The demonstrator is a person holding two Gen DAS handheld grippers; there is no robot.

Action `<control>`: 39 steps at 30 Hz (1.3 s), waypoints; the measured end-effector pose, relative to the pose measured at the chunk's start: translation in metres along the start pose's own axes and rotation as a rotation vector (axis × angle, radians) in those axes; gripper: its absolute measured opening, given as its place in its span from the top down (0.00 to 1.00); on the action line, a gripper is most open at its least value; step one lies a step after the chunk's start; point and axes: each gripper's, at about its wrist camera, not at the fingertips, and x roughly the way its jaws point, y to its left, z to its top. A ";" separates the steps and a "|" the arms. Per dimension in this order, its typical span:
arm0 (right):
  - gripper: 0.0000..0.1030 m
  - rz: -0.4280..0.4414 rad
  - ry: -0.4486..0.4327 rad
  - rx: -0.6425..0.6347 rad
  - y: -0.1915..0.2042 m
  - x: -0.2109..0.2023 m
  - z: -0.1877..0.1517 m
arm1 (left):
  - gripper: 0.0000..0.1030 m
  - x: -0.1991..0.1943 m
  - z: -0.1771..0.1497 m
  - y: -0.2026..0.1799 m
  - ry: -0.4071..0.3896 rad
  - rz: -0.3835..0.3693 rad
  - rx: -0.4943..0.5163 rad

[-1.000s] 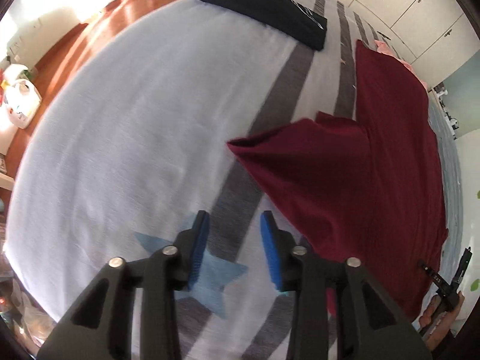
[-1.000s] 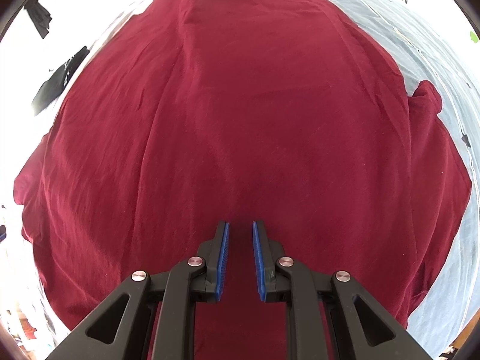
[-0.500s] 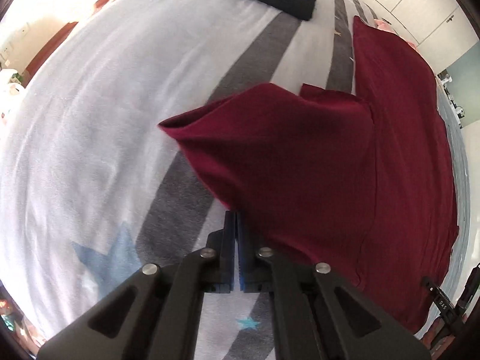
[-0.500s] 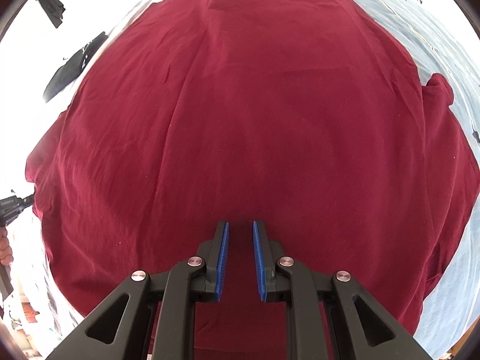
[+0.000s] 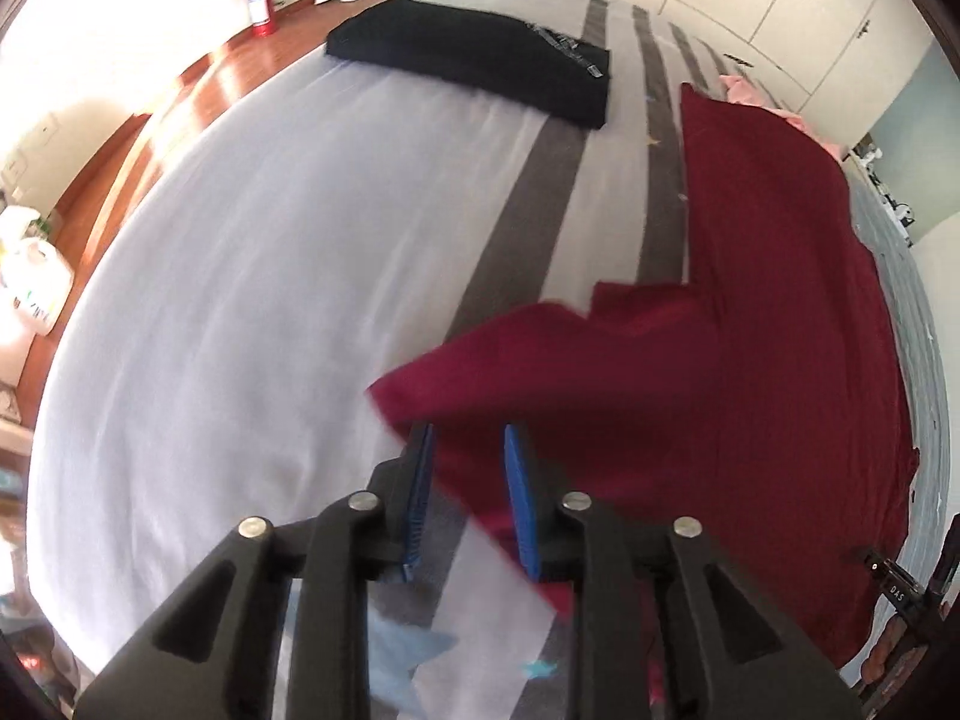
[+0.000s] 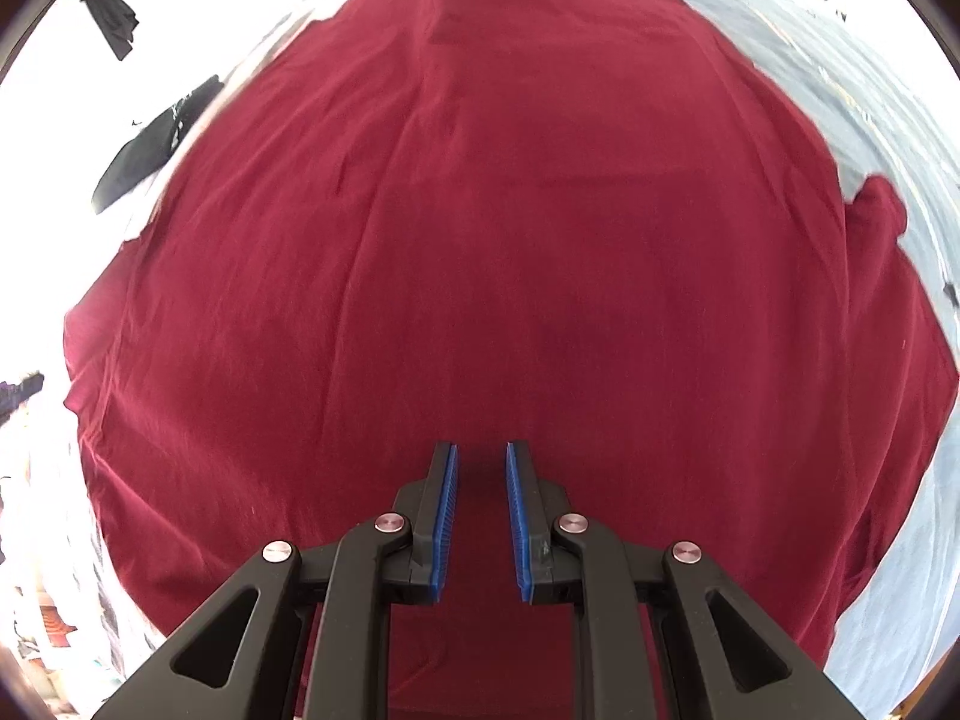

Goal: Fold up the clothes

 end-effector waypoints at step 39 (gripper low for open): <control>0.85 -0.065 -0.035 0.110 -0.013 0.031 0.020 | 1.00 0.120 0.094 -0.084 0.016 -0.129 0.231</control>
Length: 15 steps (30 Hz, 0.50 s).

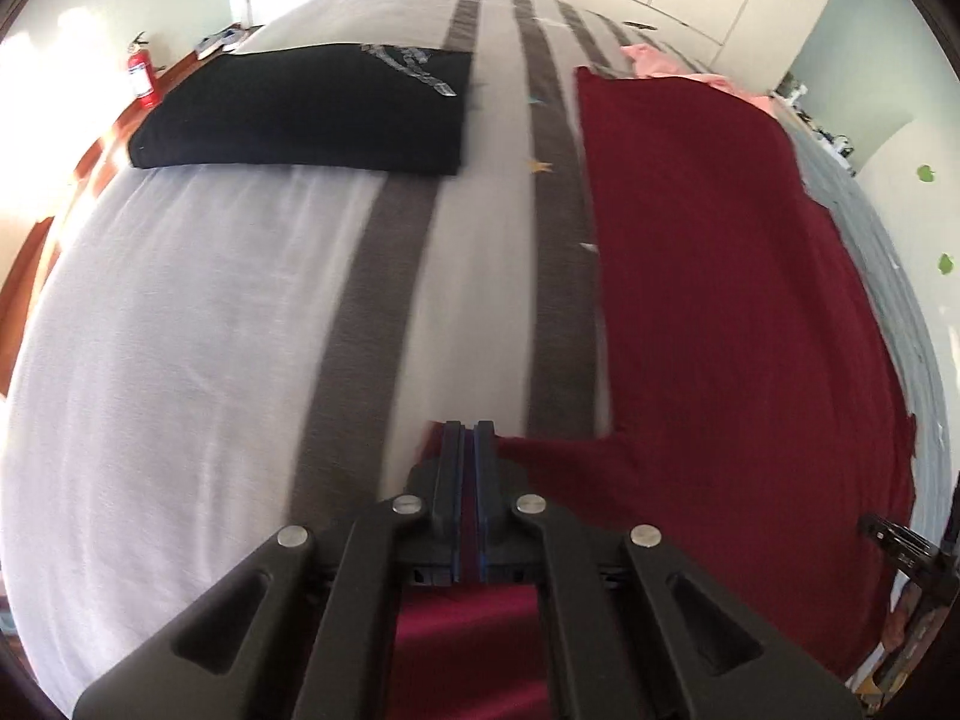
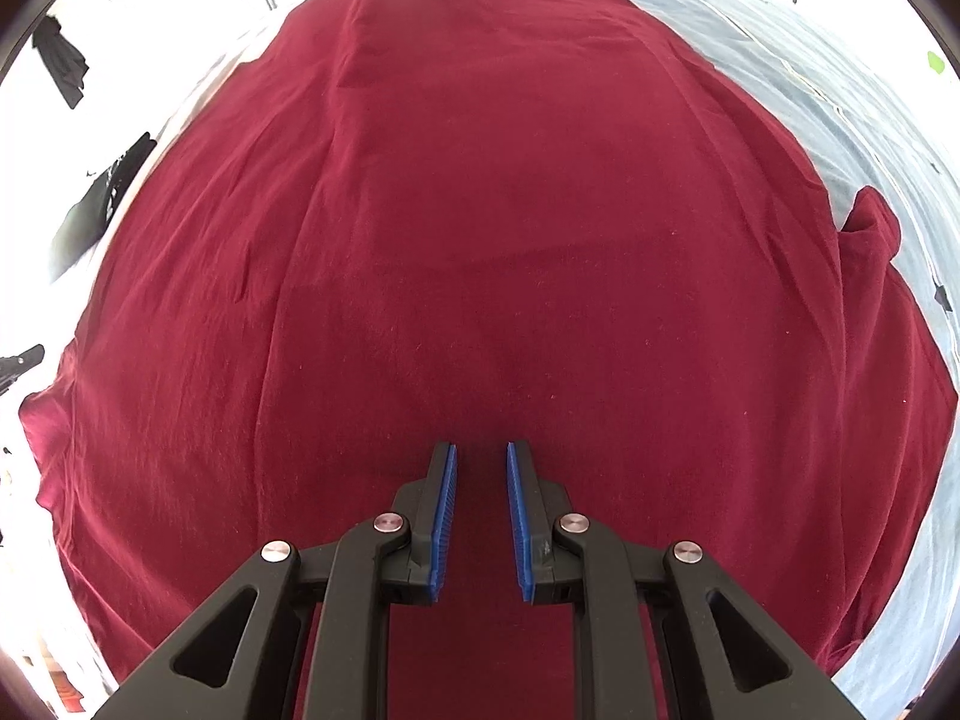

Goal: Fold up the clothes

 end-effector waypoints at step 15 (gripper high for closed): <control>0.84 -0.004 -0.010 -0.008 0.012 0.005 -0.001 | 0.98 0.035 -0.008 0.001 -0.004 0.167 0.060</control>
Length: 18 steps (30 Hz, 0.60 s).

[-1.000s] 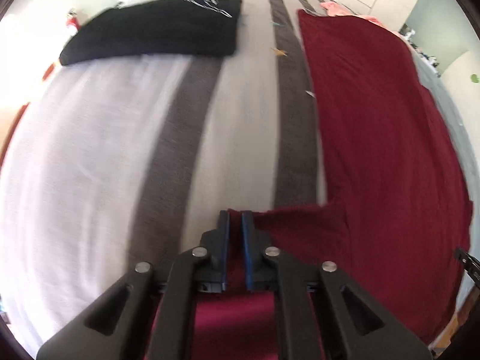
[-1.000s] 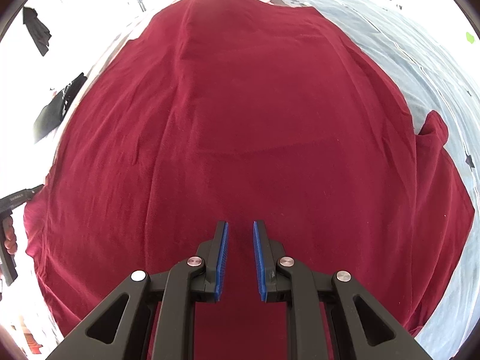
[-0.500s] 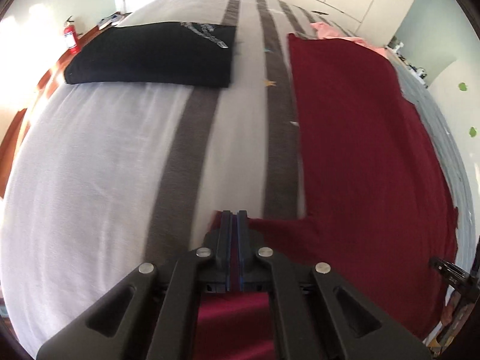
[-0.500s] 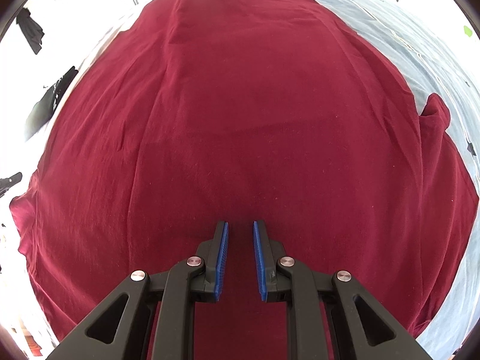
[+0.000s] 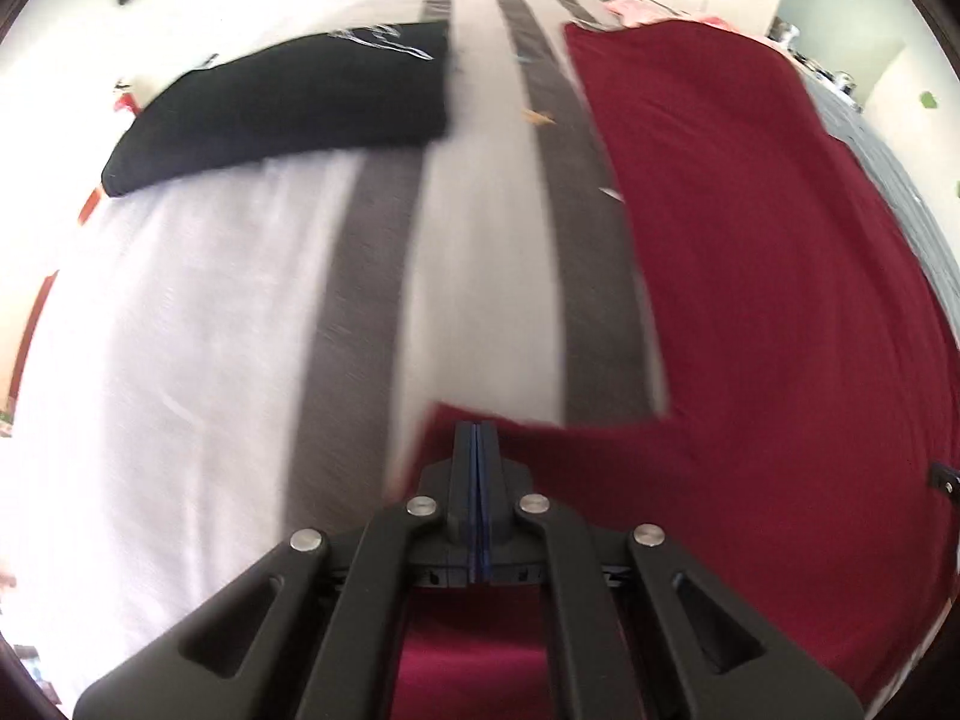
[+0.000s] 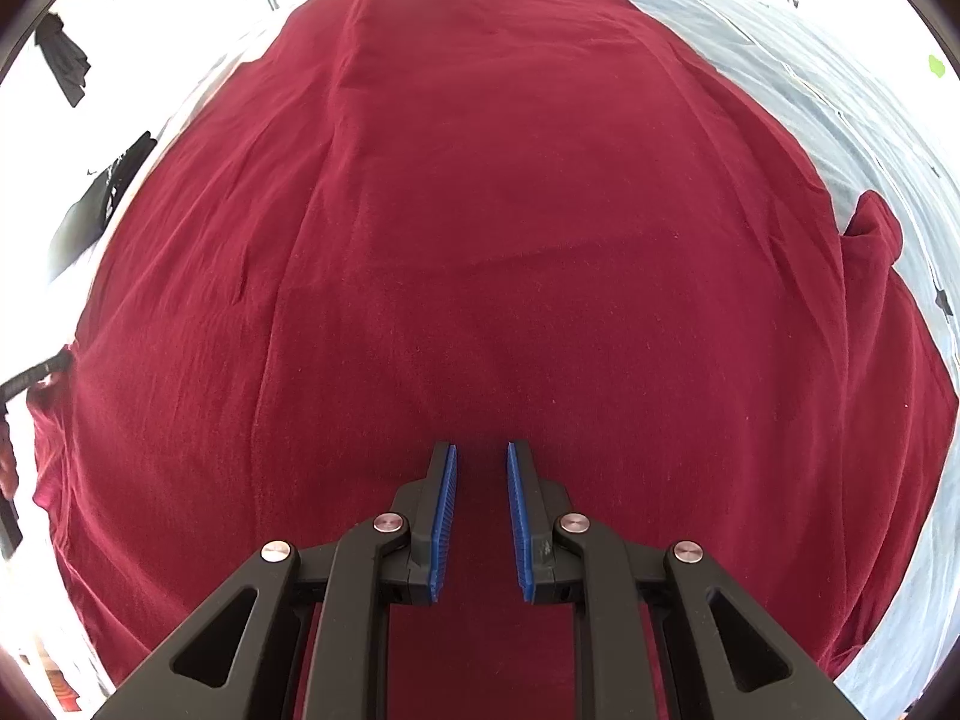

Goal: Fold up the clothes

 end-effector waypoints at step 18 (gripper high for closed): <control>0.84 0.009 -0.003 -0.013 0.017 0.004 -0.005 | 0.95 -0.030 -0.070 -0.026 0.047 0.027 0.008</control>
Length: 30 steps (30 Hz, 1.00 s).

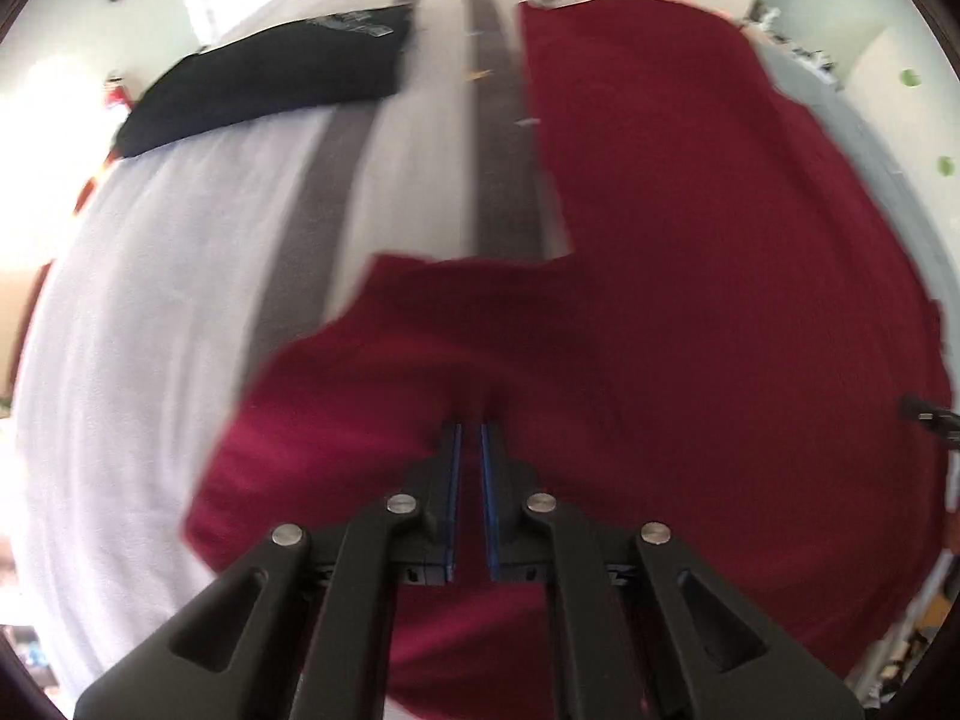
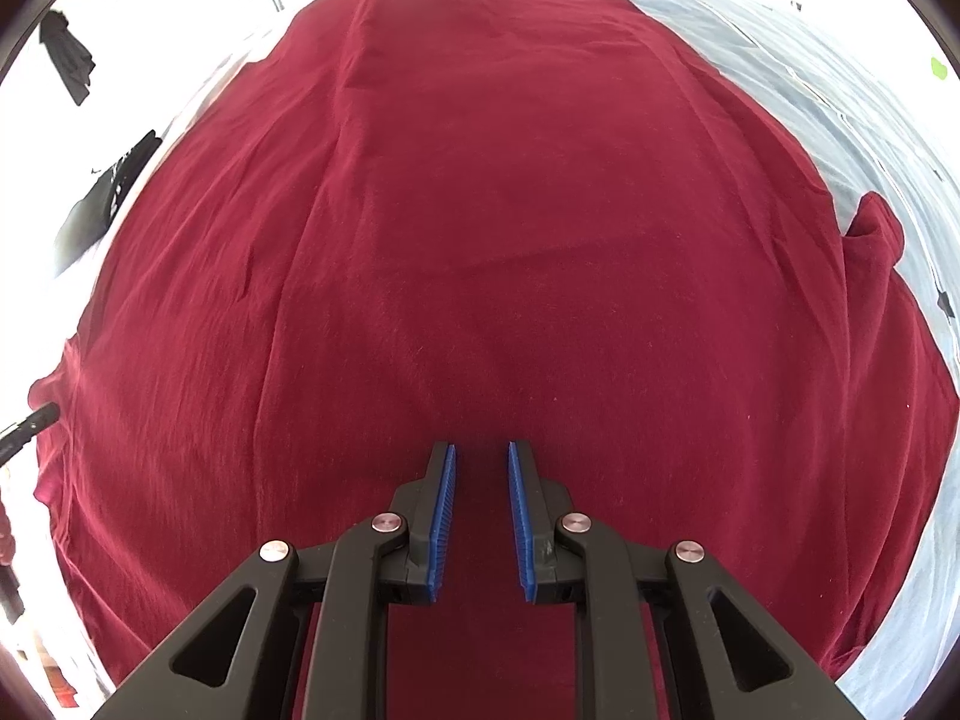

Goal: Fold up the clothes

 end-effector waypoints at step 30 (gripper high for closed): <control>0.69 -0.127 -0.108 0.180 -0.110 -0.051 -0.022 | 0.92 -0.093 -0.068 -0.075 0.076 0.115 -0.005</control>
